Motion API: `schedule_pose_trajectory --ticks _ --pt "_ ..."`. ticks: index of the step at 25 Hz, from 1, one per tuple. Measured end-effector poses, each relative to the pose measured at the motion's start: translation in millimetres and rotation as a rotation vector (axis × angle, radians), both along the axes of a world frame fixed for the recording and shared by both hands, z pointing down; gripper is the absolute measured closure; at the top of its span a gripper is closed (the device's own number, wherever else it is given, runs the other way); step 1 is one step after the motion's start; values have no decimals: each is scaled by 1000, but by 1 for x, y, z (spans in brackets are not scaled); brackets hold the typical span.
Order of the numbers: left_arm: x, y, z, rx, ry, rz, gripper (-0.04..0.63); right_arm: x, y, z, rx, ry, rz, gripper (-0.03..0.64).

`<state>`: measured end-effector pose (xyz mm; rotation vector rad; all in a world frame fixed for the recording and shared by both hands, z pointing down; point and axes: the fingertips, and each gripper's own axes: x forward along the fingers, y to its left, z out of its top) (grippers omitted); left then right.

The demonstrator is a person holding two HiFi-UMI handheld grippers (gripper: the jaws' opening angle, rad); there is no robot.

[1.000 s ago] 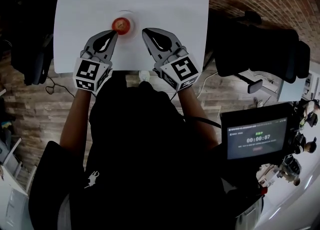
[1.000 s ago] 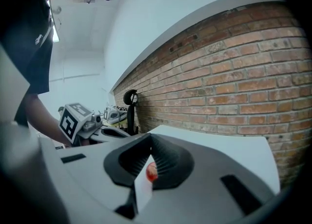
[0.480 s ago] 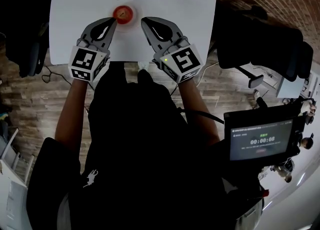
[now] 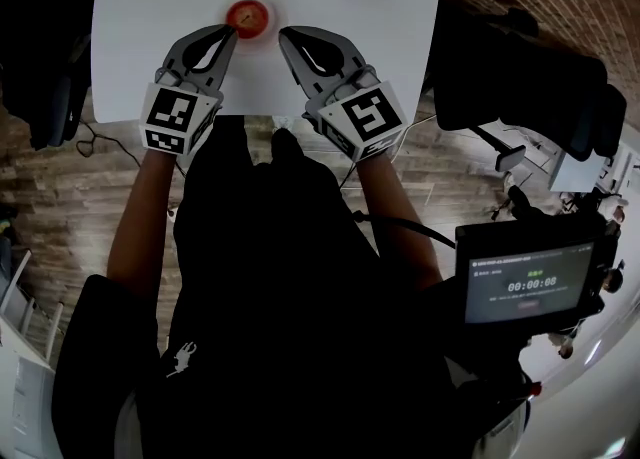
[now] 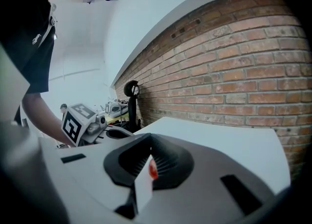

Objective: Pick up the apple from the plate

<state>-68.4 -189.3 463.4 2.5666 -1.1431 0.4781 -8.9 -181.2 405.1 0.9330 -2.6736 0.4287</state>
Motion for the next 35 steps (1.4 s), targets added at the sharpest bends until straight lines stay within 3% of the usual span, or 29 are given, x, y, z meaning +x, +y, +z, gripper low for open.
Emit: schedule_pose_trajectory --ticks 13,21,35 --pt "-3 -3 47 -35 -42 46 584 -11 -6 44 -59 46 -21 612" --pt "-1 2 47 -43 -51 48 584 -14 -1 49 -78 53 -40 612" --pt "-10 5 47 -47 -92 75 466 -22 1 51 -92 49 -48 613"
